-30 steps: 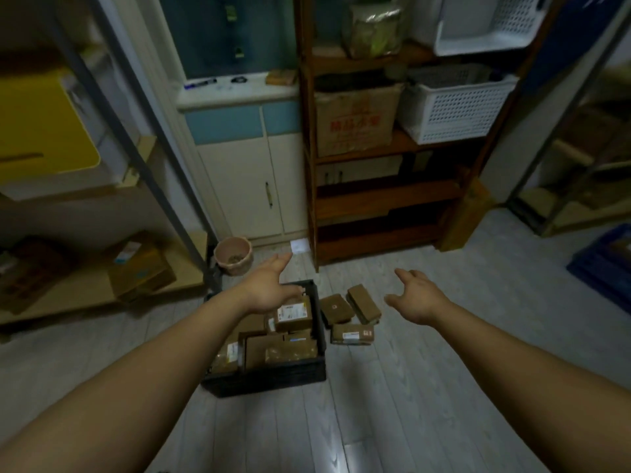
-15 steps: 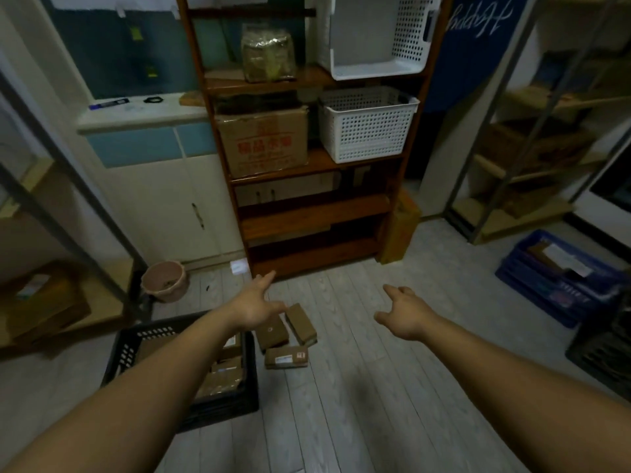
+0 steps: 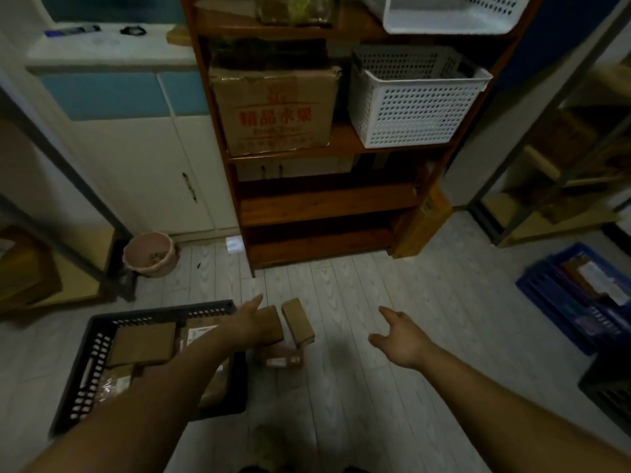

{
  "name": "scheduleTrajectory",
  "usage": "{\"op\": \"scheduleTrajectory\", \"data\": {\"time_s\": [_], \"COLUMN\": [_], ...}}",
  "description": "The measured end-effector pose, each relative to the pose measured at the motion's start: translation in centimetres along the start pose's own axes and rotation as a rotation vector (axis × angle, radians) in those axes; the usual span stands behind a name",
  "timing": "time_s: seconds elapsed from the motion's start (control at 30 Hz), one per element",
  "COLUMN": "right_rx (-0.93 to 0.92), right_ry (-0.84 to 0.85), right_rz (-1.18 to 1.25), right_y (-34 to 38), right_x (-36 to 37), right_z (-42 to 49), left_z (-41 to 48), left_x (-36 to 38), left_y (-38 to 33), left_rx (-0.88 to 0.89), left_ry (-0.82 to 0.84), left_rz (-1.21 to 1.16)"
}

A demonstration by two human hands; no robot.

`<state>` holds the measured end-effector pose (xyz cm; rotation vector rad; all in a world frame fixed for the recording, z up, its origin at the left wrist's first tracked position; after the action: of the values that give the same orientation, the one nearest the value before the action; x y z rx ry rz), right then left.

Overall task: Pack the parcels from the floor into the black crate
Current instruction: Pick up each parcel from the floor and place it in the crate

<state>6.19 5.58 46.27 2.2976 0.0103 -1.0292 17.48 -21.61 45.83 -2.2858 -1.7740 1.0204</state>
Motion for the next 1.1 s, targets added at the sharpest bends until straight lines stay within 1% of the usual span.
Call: {"op": "scheduleTrajectory", "data": {"time_s": [0.1, 0.23, 0.33, 0.47, 0.57, 0.67, 0.83, 0.9, 1.03, 1.1], "right_rx": [0.033, 0.028, -0.009, -0.077, -0.106, -0.091, -0.042, -0.003, 0.040, 0.066], "right_ry": [0.040, 0.088, 0.149, 0.248, 0.285, 0.314, 0.376, 0.384, 0.396, 0.375], "right_rz": [0.028, 0.069, 0.075, 0.062, 0.030, 0.006, 0.035, 0.059, 0.135, 0.183], "right_y": [-1.1, -1.8, -2.6, -4.8, -7.3, -10.8, -17.3, -19.6, -22.5, -23.3], "right_x": [-0.4, -0.6, -0.2, 2.0, 5.4, 9.7, 18.7, 22.5, 30.0, 32.9], "right_z": [3.7, 9.7, 15.3, 24.3, 31.0, 36.7, 44.3, 47.2, 52.8, 54.9], "left_z": [3.6, 7.9, 11.5, 17.6, 23.6, 30.5, 42.0, 46.1, 53.4, 56.4], "left_x": [-0.5, -0.2, 0.9, 3.4, 6.8, 10.5, 16.5, 18.6, 22.5, 24.0], "left_y": [-0.3, -0.3, 0.0, -0.1, 0.8, 2.6, 6.7, 7.9, 10.2, 11.0], "left_rx": [-0.065, -0.103, -0.170, -0.236, -0.277, -0.322, -0.335, -0.342, -0.407, -0.463], "left_ry": [-0.014, -0.024, -0.020, -0.024, 0.010, 0.066, 0.029, 0.012, 0.083, 0.040], "left_rz": [-0.059, -0.067, -0.161, -0.349, -0.412, -0.429, -0.506, -0.600, -0.742, -0.746]}}
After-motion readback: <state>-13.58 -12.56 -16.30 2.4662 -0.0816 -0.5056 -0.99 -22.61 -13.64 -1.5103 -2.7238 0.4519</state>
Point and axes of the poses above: each hand's wrist, its own z-axis towards the middle knuckle, its own x-axis out of the palm, y = z × x, the point moved 3 cm from there along z, towards the middle knuckle, and after that the axes turned 14 degrees about -x, right-handed, at the moved point
